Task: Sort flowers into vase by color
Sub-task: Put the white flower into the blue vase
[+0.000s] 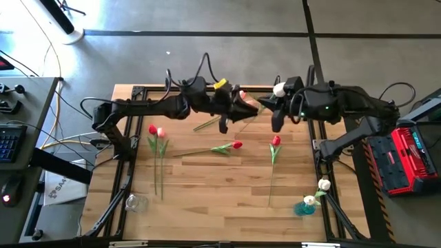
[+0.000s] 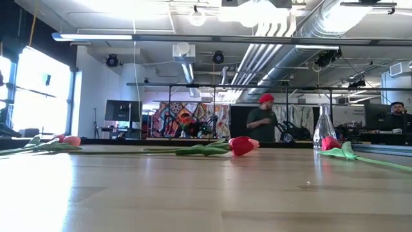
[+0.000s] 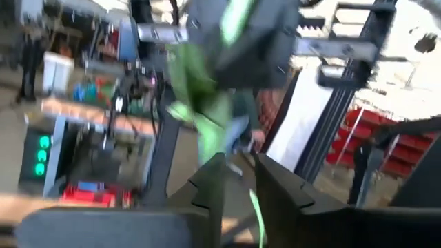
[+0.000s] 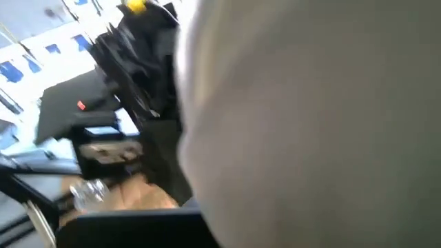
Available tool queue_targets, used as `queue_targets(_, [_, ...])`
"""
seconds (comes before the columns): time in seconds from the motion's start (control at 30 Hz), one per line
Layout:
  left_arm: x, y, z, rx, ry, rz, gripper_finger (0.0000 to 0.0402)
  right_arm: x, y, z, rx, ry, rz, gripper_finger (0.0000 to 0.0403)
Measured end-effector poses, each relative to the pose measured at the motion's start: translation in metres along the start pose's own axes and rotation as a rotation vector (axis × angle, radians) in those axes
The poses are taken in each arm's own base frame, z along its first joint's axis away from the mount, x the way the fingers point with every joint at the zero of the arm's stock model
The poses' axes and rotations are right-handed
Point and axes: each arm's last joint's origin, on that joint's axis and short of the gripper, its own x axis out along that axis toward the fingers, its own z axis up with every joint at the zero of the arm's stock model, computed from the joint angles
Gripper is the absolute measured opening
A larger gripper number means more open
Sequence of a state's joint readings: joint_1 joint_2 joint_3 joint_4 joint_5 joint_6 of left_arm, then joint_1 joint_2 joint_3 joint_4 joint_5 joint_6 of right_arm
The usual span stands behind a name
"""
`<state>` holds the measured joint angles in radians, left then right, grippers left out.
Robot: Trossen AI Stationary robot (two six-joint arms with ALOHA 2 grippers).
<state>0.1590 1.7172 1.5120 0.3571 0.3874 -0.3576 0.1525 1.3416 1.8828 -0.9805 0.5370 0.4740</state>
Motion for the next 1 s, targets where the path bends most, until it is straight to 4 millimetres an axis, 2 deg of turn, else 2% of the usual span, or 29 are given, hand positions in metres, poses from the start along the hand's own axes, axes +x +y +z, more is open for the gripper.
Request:
queue_targets(0.2, [0.001,-0.001,-0.019,-0.016,0.171,0.039,0.0107,-0.026,-0.017,-0.015,0.002,0.157,-0.015,0.0001])
queue_targets(0.37, [0.001,-0.003,-0.03,-0.013,0.267,0.057,0.0112,-0.052,-0.032,-0.027,0.023,0.299,0.025,0.0001])
queue_targets(0.53, [0.003,-0.009,-0.033,-0.012,0.274,0.06,0.0113,-0.071,-0.041,-0.042,0.065,0.487,0.049,0.0])
queue_targets(1.0, [0.012,-0.026,-0.045,0.013,0.259,0.2,0.0113,-0.098,-0.008,-0.066,0.017,0.622,0.248,0.0])
